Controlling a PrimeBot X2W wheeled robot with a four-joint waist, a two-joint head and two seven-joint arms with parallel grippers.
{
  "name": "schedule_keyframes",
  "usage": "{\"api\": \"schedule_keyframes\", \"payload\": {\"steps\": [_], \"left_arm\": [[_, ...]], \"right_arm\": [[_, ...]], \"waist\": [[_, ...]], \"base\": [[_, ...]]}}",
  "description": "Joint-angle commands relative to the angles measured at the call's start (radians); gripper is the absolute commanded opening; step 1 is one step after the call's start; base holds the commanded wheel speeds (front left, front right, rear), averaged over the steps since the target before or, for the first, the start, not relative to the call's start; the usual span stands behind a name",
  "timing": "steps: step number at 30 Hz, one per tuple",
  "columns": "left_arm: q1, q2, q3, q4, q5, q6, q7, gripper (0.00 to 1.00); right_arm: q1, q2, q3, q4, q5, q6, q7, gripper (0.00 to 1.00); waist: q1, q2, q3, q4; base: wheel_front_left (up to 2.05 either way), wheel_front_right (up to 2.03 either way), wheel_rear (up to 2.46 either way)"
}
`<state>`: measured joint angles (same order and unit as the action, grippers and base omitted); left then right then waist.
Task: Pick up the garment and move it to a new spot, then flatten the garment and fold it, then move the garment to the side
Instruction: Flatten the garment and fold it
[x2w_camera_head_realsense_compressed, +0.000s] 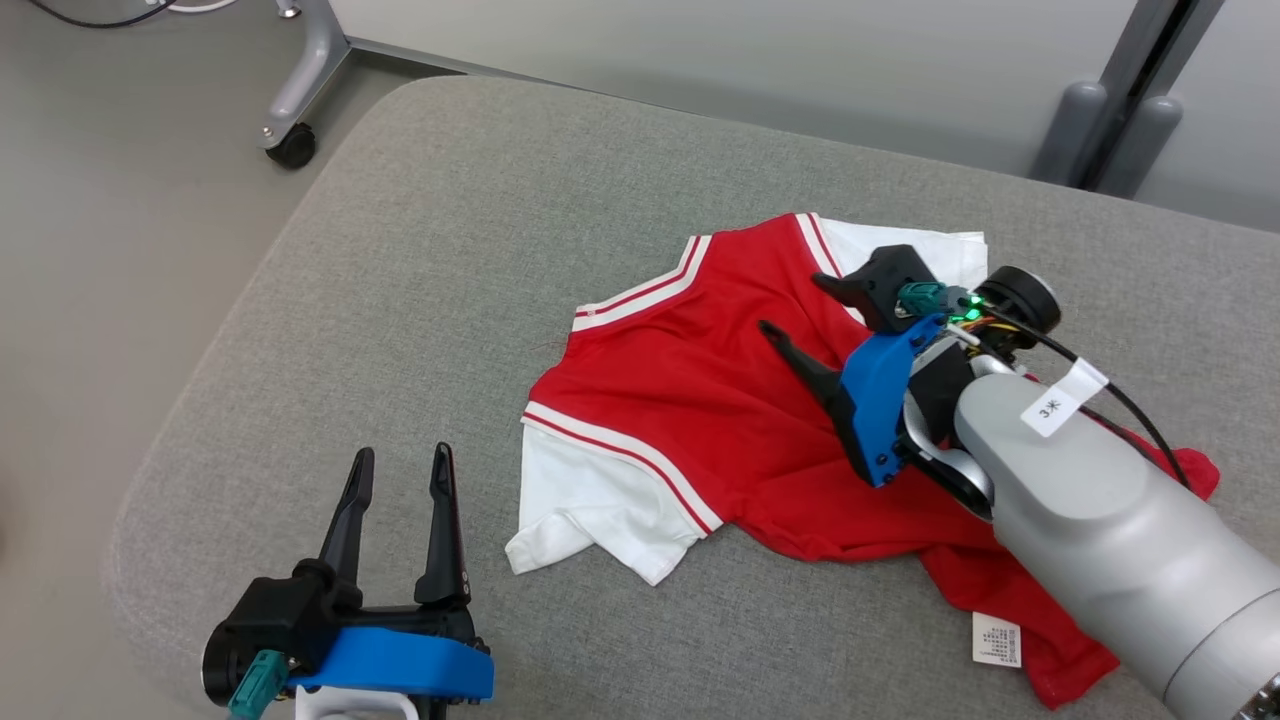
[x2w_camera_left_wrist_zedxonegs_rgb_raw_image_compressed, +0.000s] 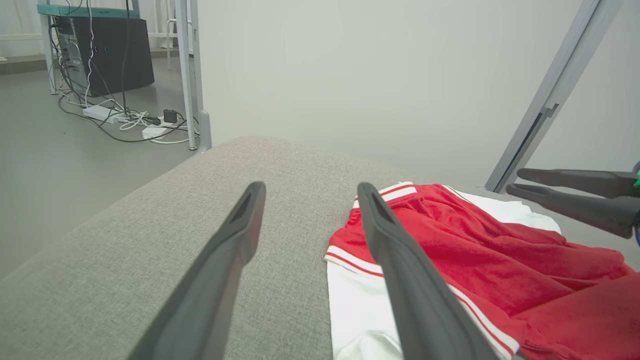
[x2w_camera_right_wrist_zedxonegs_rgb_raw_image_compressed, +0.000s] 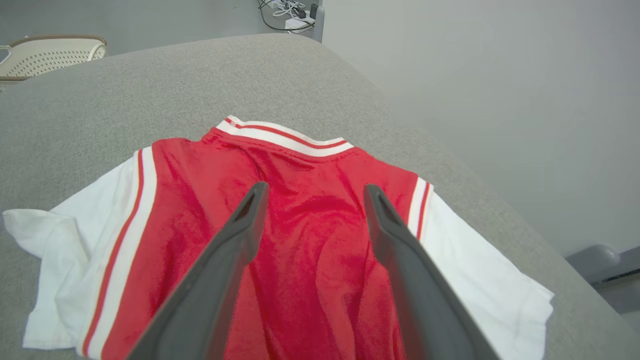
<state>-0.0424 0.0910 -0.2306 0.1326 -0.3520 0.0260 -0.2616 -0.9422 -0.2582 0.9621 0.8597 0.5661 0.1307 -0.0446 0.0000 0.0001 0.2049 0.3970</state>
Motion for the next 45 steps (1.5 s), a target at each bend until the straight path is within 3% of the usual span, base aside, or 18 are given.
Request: {"api": "schedule_keyframes", "payload": {"steps": [1, 6, 17, 18, 19, 20, 21, 22, 26, 30, 37, 41, 42, 43, 44, 45], "left_arm": [[0.008, 0.006, 0.003, -0.003, 0.001, 0.002, -0.005, 1.00], [0.001, 0.007, -0.013, -0.007, 0.006, -0.001, 0.000, 1.00], [-0.001, 0.005, -0.033, 0.008, 0.001, -0.004, 0.002, 1.00], [-0.001, 0.005, -0.035, 0.009, 0.000, -0.004, 0.002, 1.00], [-0.001, 0.005, -0.036, 0.011, -0.001, -0.004, 0.001, 1.00], [-0.002, 0.004, -0.037, 0.011, -0.001, -0.004, 0.001, 1.00], [-0.003, 0.003, -0.038, 0.012, -0.002, -0.004, 0.001, 1.00], [-0.003, 0.002, -0.039, 0.012, -0.003, -0.004, 0.000, 1.00], [-0.005, -0.001, -0.046, 0.012, -0.006, -0.004, -0.001, 1.00], [-0.014, -0.006, -0.053, 0.013, -0.006, -0.002, -0.002, 1.00], [-0.029, -0.012, -0.058, 0.015, -0.006, -0.004, -0.003, 1.00], [-0.040, -0.013, -0.062, 0.020, -0.004, -0.009, -0.004, 1.00], [-0.044, -0.014, -0.062, 0.023, -0.004, -0.009, -0.004, 1.00], [-0.047, -0.014, -0.061, 0.024, -0.004, -0.010, -0.004, 1.00], [-0.047, -0.014, -0.060, 0.027, -0.004, -0.011, -0.003, 1.00], [-0.047, -0.014, -0.058, 0.029, -0.004, -0.012, -0.004, 1.00]], "right_arm": [[0.013, -0.015, -0.016, 0.019, -0.017, 0.000, 0.008, 1.00], [0.036, -0.061, -0.036, 0.093, -0.059, 0.000, 0.066, 1.00], [0.072, -0.105, 0.068, 0.162, -0.053, 0.000, 0.223, 1.00], [0.073, -0.109, 0.076, 0.167, -0.046, 0.000, 0.239, 0.91], [0.070, -0.114, 0.082, 0.171, -0.040, 0.000, 0.248, 0.49], [0.063, -0.120, 0.085, 0.176, -0.035, 0.000, 0.251, 0.38], [0.053, -0.126, 0.087, 0.182, -0.034, 0.000, 0.251, 0.11], [0.041, -0.134, 0.089, 0.192, -0.039, 0.000, 0.247, 0.00], [-0.032, -0.161, 0.066, 0.242, -0.064, -0.001, 0.200, 0.00], [-0.156, -0.181, 0.024, 0.339, -0.149, -0.001, 0.083, 0.00], [-0.335, -0.182, -0.009, 0.408, -0.354, -0.001, -0.061, 0.00], [-0.383, -0.170, -0.065, 0.421, -0.458, -0.001, -0.075, 0.00], [-0.383, -0.163, -0.084, 0.423, -0.475, -0.001, -0.071, 0.20], [-0.370, -0.152, -0.104, 0.424, -0.487, -0.001, -0.064, 0.49], [-0.360, -0.143, -0.128, 0.425, -0.497, -0.001, -0.065, 1.00], [-0.352, -0.138, -0.147, 0.426, -0.511, -0.001, -0.069, 1.00]], "waist": [[0.0000, -0.0001, -0.006, -0.011], [0.0000, -0.0001, -0.005, -0.019], [0.0000, -0.0001, 0.003, 0.026], [0.0000, -0.0001, 0.003, 0.032], [0.0000, -0.0001, 0.004, 0.037], [0.0000, -0.0001, 0.004, 0.043], [0.0000, -0.0001, 0.005, 0.048], [0.0000, -0.0001, 0.007, 0.052], [0.0000, -0.0001, 0.015, 0.068], [0.0000, -0.0001, 0.031, 0.083], [0.0000, -0.0001, 0.055, 0.089], [0.0000, -0.0001, 0.068, 0.087], [0.0000, -0.0001, 0.071, 0.085], [0.0000, -0.0001, 0.072, 0.083], [0.0000, -0.0001, 0.072, 0.080], [0.0000, -0.0001, 0.073, 0.076]], "base": [[0.00, 0.00, 0.00], [0.00, 0.00, 0.00], [0.00, 0.00, 0.00], [0.00, 0.00, 0.00], [0.00, 0.00, 0.00], [0.00, 0.00, 0.00], [0.00, 0.00, 0.00], [0.00, 0.00, 0.00], [0.00, 0.00, 0.00], [0.00, 0.00, 0.00], [0.00, 0.00, 0.00], [0.00, 0.00, 0.00], [0.00, 0.00, 0.00], [0.00, 0.00, 0.00], [0.00, 0.00, 0.00], [0.00, 0.00, 0.00]]}}
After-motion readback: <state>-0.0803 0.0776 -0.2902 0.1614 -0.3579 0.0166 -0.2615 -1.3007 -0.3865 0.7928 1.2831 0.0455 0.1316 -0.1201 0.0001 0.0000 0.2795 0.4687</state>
